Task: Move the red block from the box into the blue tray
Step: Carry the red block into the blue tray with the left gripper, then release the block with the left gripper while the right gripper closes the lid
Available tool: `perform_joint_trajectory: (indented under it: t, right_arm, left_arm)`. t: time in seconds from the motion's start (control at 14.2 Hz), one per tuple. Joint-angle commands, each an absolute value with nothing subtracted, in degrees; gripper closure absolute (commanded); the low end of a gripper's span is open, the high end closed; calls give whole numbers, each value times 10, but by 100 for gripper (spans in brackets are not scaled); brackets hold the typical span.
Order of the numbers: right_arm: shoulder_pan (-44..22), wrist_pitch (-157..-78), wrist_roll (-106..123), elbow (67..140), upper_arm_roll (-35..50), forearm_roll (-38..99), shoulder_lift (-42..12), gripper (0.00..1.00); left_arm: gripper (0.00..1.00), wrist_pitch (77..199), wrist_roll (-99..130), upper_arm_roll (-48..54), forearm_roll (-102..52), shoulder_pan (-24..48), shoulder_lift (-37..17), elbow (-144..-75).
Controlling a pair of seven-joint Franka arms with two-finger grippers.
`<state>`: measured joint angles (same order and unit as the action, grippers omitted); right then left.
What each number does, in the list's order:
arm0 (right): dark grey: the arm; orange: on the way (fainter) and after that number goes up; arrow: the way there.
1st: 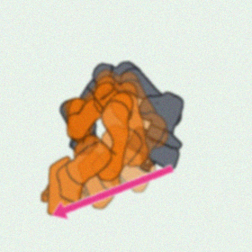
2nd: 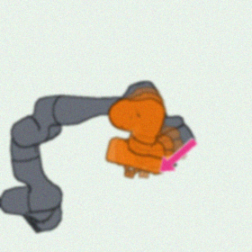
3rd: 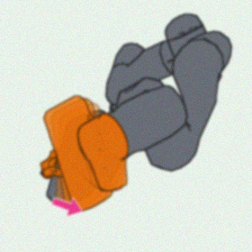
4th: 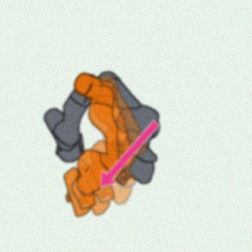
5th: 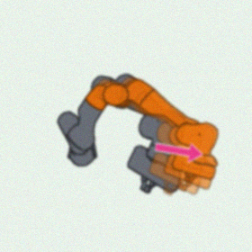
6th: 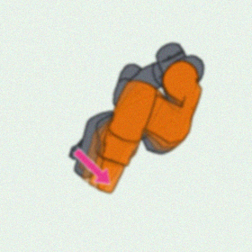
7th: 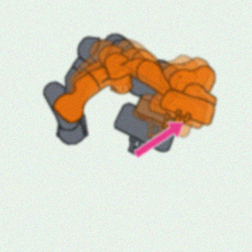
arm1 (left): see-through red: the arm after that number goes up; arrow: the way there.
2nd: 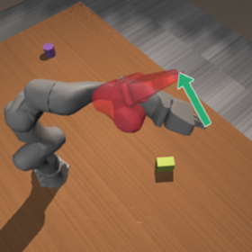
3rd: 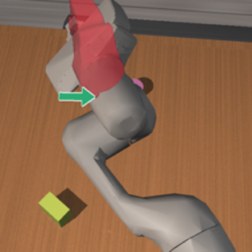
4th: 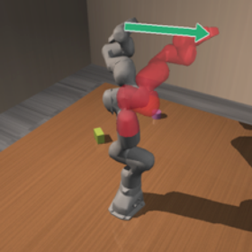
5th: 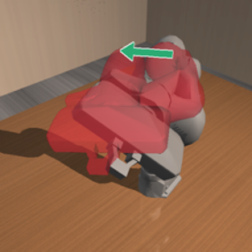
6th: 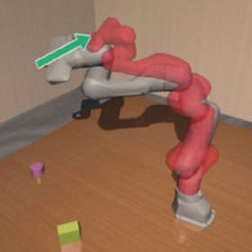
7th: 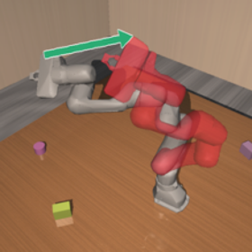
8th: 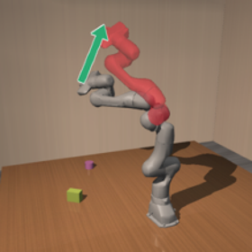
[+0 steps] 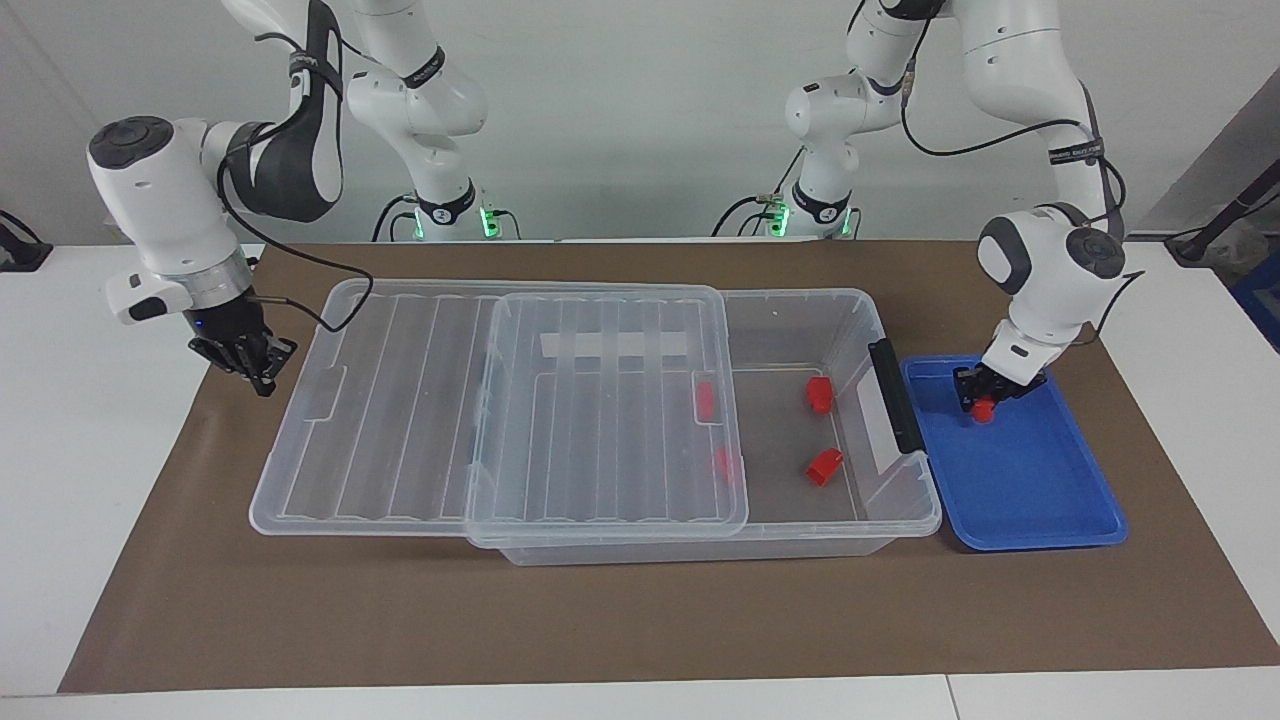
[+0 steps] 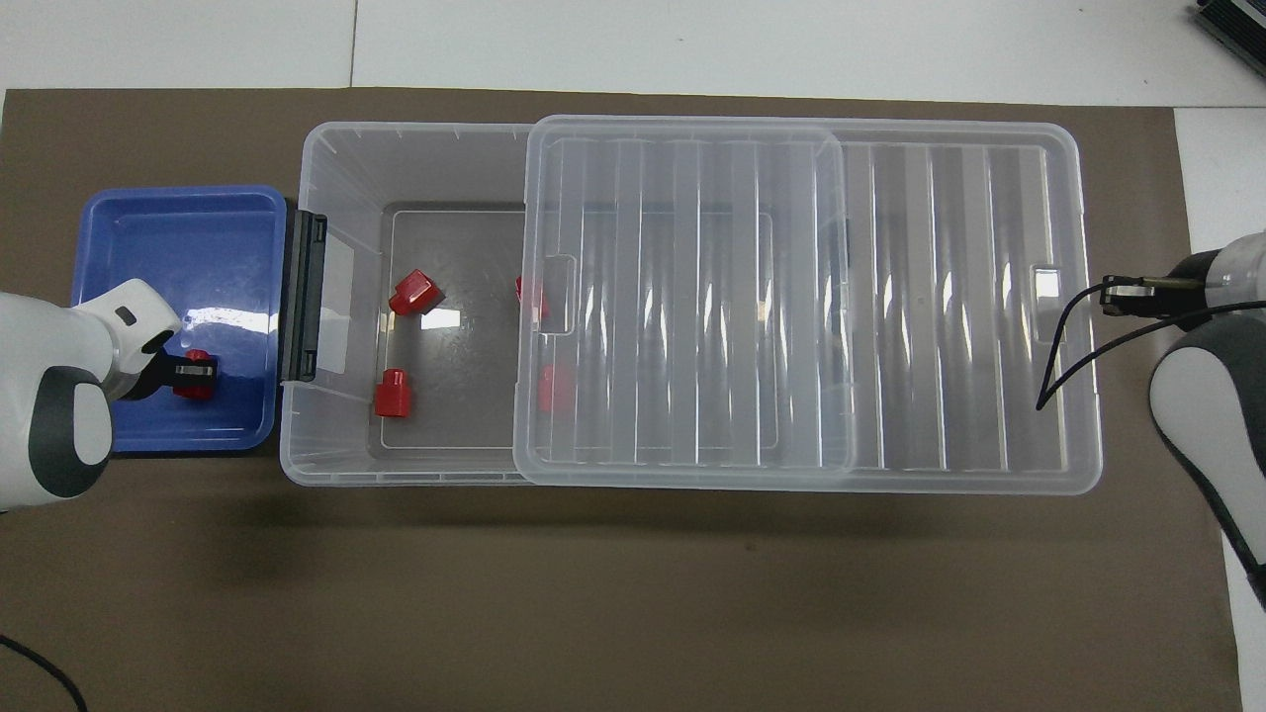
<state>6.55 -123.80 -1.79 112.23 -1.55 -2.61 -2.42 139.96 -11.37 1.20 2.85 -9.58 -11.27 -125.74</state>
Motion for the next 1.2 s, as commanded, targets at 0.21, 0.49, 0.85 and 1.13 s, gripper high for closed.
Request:
perform_joint_trajectory:
  t: [0.21,0.49,0.85,1.13]
  right_arm:
    - [15,-1233,-4,1136,-13,-14,-16,100]
    - [-39,-1231,-11,1143,-12,-12,-12,100]
    - [-95,-1212,-59,1143,-10,3,-8,100]
    - [-117,-1208,-60,1143,-10,31,-7,100]
  left_arm:
    - [52,1426,-125,11,21,-94,-121,-1275]
    - [0,1399,-121,12,20,-91,-118,-1253]
    - [0,1077,-118,18,11,-84,-110,-1026]
    - [0,955,-84,18,-8,-78,-58,-953]
